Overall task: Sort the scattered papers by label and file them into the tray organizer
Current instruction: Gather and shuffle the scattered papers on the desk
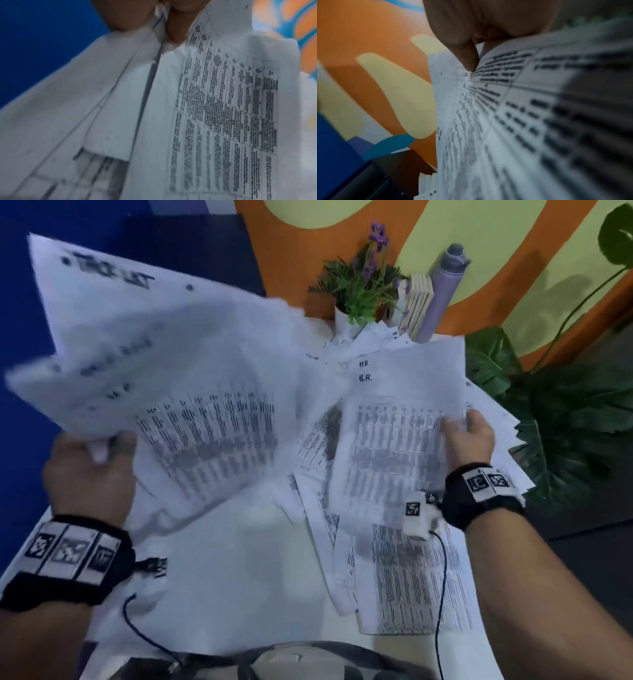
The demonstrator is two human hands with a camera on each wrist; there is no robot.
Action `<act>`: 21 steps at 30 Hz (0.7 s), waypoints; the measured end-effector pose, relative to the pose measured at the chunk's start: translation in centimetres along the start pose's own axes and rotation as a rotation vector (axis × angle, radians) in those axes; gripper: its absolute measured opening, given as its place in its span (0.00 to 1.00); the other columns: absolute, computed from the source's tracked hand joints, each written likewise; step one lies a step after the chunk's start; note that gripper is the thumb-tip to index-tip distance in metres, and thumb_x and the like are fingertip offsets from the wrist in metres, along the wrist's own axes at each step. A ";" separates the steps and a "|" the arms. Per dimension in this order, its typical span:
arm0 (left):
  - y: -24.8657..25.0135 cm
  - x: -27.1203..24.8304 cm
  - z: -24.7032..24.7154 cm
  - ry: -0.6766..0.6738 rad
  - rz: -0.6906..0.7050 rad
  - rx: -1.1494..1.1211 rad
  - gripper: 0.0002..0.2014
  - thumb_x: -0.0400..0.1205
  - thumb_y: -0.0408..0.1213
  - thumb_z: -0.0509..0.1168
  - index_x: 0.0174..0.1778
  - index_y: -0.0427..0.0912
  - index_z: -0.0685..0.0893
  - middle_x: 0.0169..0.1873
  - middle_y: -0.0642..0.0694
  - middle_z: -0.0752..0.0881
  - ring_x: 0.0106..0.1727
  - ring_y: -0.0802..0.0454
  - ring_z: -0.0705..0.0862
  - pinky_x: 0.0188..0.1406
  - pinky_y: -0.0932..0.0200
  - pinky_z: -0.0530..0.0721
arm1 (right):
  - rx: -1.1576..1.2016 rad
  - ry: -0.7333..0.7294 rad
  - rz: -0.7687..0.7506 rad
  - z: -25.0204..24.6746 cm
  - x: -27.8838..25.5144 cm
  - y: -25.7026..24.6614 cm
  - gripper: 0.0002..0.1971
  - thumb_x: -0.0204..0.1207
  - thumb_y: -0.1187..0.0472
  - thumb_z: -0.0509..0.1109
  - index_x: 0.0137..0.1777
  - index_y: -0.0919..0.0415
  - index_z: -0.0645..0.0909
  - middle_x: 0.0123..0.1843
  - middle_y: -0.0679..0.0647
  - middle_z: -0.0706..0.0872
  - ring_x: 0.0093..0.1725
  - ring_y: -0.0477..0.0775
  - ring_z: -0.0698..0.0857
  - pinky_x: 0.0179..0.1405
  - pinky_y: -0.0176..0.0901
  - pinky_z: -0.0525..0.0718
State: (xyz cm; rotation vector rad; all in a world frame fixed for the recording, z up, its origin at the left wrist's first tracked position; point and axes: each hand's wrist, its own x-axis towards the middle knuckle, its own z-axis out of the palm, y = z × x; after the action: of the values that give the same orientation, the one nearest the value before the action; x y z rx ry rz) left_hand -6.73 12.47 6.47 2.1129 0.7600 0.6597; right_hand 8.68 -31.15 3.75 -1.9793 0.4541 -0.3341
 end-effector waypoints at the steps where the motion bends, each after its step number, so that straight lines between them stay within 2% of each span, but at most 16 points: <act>1: 0.0 -0.3 0.4 0.007 -0.048 0.014 0.20 0.81 0.45 0.65 0.55 0.28 0.80 0.51 0.26 0.84 0.53 0.32 0.84 0.52 0.43 0.79 | -0.018 -0.038 0.056 1.1 0.1 0.3 0.15 0.79 0.60 0.68 0.63 0.67 0.80 0.53 0.54 0.81 0.53 0.52 0.80 0.51 0.37 0.75; 3: -0.5 -0.8 2.0 -0.035 -0.144 -0.032 0.21 0.81 0.45 0.67 0.62 0.31 0.79 0.57 0.35 0.83 0.58 0.40 0.83 0.59 0.46 0.78 | -0.121 -0.137 0.129 3.2 -0.2 1.5 0.11 0.79 0.61 0.68 0.57 0.66 0.82 0.50 0.58 0.82 0.50 0.55 0.81 0.46 0.41 0.75; 4: -0.7 -1.3 2.7 -0.085 -0.169 -0.051 0.21 0.82 0.43 0.67 0.67 0.33 0.77 0.60 0.39 0.82 0.60 0.44 0.81 0.62 0.49 0.77 | -0.163 -0.184 0.175 4.2 -0.5 2.2 0.12 0.79 0.61 0.68 0.58 0.67 0.82 0.52 0.61 0.84 0.51 0.58 0.82 0.48 0.45 0.77; 6: -2.4 -2.3 4.7 -0.185 -0.242 -0.071 0.24 0.84 0.39 0.66 0.74 0.38 0.72 0.64 0.42 0.79 0.63 0.47 0.78 0.66 0.53 0.74 | -0.222 -0.262 0.273 5.9 -1.1 3.3 0.18 0.80 0.61 0.67 0.66 0.70 0.79 0.63 0.64 0.83 0.61 0.62 0.82 0.59 0.48 0.77; 8: -4.1 -3.6 6.1 -0.305 -0.282 -0.035 0.25 0.84 0.38 0.66 0.77 0.38 0.70 0.62 0.44 0.79 0.61 0.47 0.78 0.64 0.57 0.72 | -0.247 -0.317 0.321 7.6 -1.3 4.4 0.23 0.80 0.59 0.67 0.71 0.71 0.75 0.69 0.62 0.80 0.68 0.62 0.79 0.66 0.49 0.75; 10: -7.0 -4.4 7.7 -0.392 -0.403 -0.007 0.24 0.83 0.44 0.67 0.73 0.38 0.74 0.65 0.42 0.82 0.62 0.42 0.81 0.65 0.53 0.75 | -0.228 -0.341 0.350 9.0 -1.2 5.3 0.24 0.79 0.58 0.69 0.72 0.70 0.73 0.67 0.56 0.80 0.66 0.61 0.80 0.68 0.52 0.75; 13: -10.6 -5.1 9.1 -0.511 -0.552 -0.060 0.27 0.79 0.52 0.69 0.71 0.43 0.77 0.64 0.42 0.84 0.60 0.41 0.84 0.66 0.41 0.80 | -0.212 -0.406 0.334 10.6 -1.2 5.4 0.18 0.77 0.65 0.70 0.66 0.67 0.78 0.60 0.58 0.83 0.59 0.60 0.83 0.60 0.48 0.79; 16: -11.3 -5.3 9.5 -0.569 -0.532 -0.044 0.28 0.76 0.43 0.75 0.71 0.43 0.76 0.63 0.44 0.84 0.59 0.44 0.84 0.64 0.41 0.81 | -0.188 -0.374 0.260 11.4 -1.2 4.8 0.16 0.75 0.71 0.68 0.62 0.68 0.81 0.59 0.64 0.86 0.58 0.63 0.84 0.57 0.49 0.82; 17: -10.8 -5.4 9.5 -0.556 -0.503 -0.017 0.27 0.76 0.39 0.75 0.71 0.41 0.75 0.62 0.45 0.83 0.58 0.45 0.83 0.64 0.43 0.80 | -0.181 -0.338 0.208 11.2 -1.4 4.2 0.13 0.75 0.72 0.66 0.59 0.66 0.81 0.54 0.63 0.86 0.54 0.62 0.85 0.53 0.48 0.83; 19: -9.9 -5.4 9.3 -0.508 -0.456 0.009 0.27 0.78 0.34 0.73 0.71 0.39 0.72 0.60 0.45 0.81 0.57 0.46 0.81 0.63 0.48 0.79 | -0.191 -0.268 0.029 10.2 -2.1 1.9 0.09 0.77 0.71 0.63 0.51 0.59 0.80 0.43 0.59 0.84 0.44 0.60 0.84 0.41 0.49 0.84; 21: -9.0 -5.4 9.4 -0.477 -0.424 -0.022 0.30 0.78 0.34 0.72 0.75 0.41 0.68 0.64 0.45 0.79 0.61 0.46 0.80 0.65 0.49 0.77 | -0.196 -0.229 -0.183 8.5 -2.9 -0.7 0.10 0.79 0.70 0.63 0.52 0.54 0.79 0.41 0.54 0.82 0.40 0.58 0.82 0.40 0.55 0.86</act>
State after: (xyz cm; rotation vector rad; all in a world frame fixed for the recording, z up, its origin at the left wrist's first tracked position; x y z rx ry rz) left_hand -6.86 8.67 -7.15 1.8925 0.8764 -0.0646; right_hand 9.81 -22.81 0.67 -2.2252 0.1639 -0.1775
